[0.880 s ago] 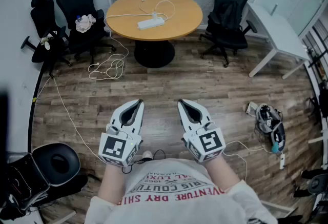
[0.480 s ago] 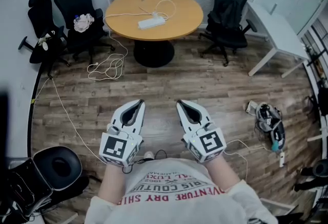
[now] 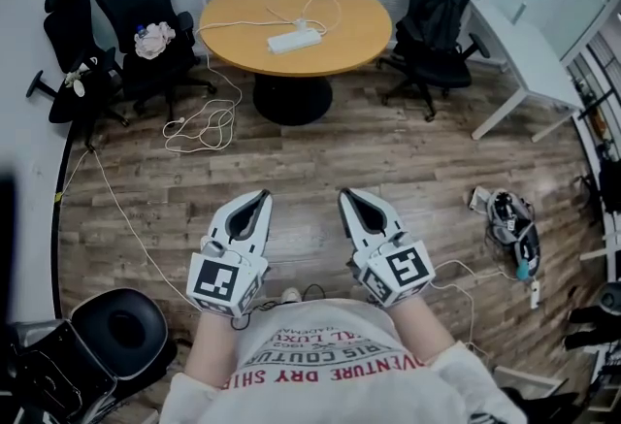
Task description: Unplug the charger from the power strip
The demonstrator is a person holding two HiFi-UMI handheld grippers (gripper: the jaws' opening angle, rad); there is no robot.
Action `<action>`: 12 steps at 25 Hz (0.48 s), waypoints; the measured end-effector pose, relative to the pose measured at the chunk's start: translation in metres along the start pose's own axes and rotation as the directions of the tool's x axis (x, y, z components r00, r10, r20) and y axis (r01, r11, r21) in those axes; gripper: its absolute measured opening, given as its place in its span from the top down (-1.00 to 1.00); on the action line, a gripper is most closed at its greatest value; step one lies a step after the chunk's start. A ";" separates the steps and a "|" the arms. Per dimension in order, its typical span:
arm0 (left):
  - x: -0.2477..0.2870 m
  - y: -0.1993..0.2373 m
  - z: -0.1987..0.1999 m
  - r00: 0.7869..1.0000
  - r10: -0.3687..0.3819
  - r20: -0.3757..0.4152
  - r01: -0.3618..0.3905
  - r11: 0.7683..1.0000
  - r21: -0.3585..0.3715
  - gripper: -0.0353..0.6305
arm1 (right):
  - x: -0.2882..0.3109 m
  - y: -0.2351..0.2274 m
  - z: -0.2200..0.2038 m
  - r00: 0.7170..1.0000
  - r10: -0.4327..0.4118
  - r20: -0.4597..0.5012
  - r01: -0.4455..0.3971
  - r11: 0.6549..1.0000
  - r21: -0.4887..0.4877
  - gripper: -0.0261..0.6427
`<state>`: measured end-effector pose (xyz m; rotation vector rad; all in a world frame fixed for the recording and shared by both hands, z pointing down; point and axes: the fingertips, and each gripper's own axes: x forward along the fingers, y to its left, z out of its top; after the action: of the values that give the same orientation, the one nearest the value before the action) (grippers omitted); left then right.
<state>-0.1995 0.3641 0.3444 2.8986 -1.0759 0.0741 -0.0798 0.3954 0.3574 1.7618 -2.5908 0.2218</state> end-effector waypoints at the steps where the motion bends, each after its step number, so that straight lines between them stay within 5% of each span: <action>1: 0.000 0.006 -0.002 1.000 0.000 -0.004 0.000 1.000 -0.009 0.80 | 0.004 0.001 -0.002 1.000 -0.006 -0.005 0.006 1.000 0.003 0.84; 12: 0.029 0.045 -0.021 0.997 0.068 -0.032 -0.069 0.996 -0.050 0.80 | 0.050 -0.026 -0.013 0.998 0.052 -0.024 -0.052 0.998 0.019 0.83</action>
<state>-0.2070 0.3124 0.3684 2.8061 -1.1547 0.0921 -0.0758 0.3412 0.3773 1.6872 -2.6281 0.2664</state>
